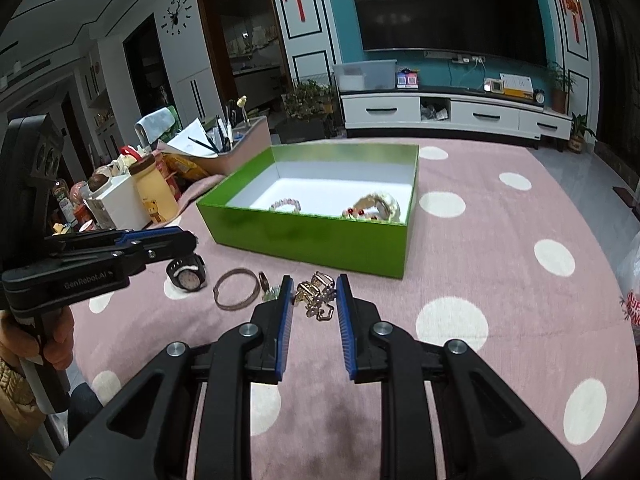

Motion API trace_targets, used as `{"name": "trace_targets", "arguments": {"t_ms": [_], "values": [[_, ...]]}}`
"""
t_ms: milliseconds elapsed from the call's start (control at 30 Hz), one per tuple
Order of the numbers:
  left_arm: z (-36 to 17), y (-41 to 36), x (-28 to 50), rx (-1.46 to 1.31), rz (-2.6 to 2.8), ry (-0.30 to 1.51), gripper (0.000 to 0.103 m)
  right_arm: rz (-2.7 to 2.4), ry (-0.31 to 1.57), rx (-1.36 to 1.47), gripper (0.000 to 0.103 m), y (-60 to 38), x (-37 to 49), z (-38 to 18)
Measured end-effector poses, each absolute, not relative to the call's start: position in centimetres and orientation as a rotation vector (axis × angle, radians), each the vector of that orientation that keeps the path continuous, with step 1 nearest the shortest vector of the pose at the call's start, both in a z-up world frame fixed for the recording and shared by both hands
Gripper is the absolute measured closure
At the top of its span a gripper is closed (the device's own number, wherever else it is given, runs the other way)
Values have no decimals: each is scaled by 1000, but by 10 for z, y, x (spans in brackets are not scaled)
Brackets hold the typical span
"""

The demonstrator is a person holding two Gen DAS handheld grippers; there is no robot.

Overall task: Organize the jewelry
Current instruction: 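Carry the silver ring and gold earrings up and over into the green box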

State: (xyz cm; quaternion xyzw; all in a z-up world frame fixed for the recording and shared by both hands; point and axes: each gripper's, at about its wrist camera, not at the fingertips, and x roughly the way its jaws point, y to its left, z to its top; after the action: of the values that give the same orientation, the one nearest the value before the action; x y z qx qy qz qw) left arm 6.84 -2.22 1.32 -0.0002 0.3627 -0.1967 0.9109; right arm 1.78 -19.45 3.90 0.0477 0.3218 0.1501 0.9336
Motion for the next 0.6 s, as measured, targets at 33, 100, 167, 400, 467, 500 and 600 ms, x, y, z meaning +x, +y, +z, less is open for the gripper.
{"name": "trace_targets", "arguments": {"t_ms": [33, 100, 167, 400, 467, 500, 600], "values": [[14, -23, 69, 1, -407, 745, 82, 308, 654, 97, 81, -194, 19, 40], [16, -24, 72, 7, -409, 738, 82, 309, 647, 95, 81, -193, 22, 43], [18, -25, 74, 7, -410, 733, 82, 310, 640, 94, 81, -193, 24, 45], [23, -28, 82, 11, -411, 722, 82, 314, 627, 96, 81, -191, 33, 48], [24, -28, 85, 10, -410, 718, 82, 317, 624, 95, 81, -191, 36, 49], [24, -28, 86, 11, -410, 716, 82, 318, 621, 95, 81, -190, 37, 49], [26, -28, 91, 13, -408, 711, 82, 317, 615, 97, 81, -189, 42, 50]]}}
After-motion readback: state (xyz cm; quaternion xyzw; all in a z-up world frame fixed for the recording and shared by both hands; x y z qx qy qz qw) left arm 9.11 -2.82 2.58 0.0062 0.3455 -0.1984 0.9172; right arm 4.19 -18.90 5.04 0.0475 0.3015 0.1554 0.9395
